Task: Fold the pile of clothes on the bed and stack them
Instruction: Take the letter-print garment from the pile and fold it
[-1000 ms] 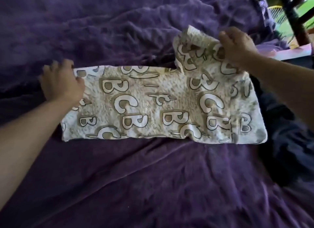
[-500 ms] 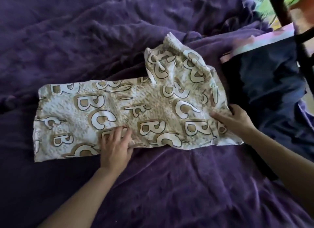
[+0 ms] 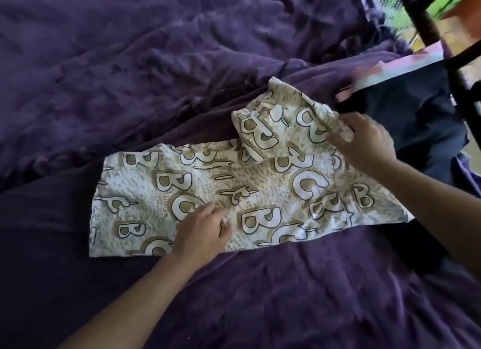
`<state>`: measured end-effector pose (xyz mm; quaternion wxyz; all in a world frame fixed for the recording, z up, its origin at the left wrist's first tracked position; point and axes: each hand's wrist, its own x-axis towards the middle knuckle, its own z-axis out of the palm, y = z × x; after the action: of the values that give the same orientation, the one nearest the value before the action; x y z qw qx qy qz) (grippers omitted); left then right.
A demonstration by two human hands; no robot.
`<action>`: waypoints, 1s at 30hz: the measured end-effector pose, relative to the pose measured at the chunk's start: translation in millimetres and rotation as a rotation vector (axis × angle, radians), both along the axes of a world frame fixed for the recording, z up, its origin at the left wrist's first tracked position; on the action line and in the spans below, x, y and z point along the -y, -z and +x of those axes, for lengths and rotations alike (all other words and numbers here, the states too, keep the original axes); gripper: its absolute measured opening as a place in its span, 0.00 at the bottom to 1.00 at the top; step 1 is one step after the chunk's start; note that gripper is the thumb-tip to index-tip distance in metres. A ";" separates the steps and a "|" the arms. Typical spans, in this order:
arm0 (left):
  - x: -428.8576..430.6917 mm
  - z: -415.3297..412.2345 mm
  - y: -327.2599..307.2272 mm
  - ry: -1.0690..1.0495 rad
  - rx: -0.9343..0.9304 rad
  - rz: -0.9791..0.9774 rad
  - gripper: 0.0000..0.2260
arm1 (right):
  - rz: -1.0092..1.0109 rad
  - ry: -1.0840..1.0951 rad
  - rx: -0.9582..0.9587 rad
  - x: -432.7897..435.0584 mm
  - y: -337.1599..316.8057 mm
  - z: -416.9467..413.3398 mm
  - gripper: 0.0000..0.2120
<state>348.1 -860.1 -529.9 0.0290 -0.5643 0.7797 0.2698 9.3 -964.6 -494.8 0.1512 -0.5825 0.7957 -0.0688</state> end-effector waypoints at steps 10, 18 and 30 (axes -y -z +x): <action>115.5 -20.8 1.1 -0.568 -0.465 0.035 0.07 | -0.135 -0.175 0.394 66.1 -20.7 77.5 0.06; 216.5 -77.4 30.8 -0.874 -0.655 0.303 0.05 | -0.156 -0.383 0.315 0.7 -0.1 39.7 0.10; 205.3 -112.8 3.9 -0.256 -0.481 0.685 0.24 | -0.059 -0.077 0.280 29.5 6.2 9.1 0.23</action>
<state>235.3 -1065.5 -533.9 -0.0016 -0.5352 0.5536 0.6381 18.4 -994.1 -501.0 0.2463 -0.6015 0.7414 -0.1669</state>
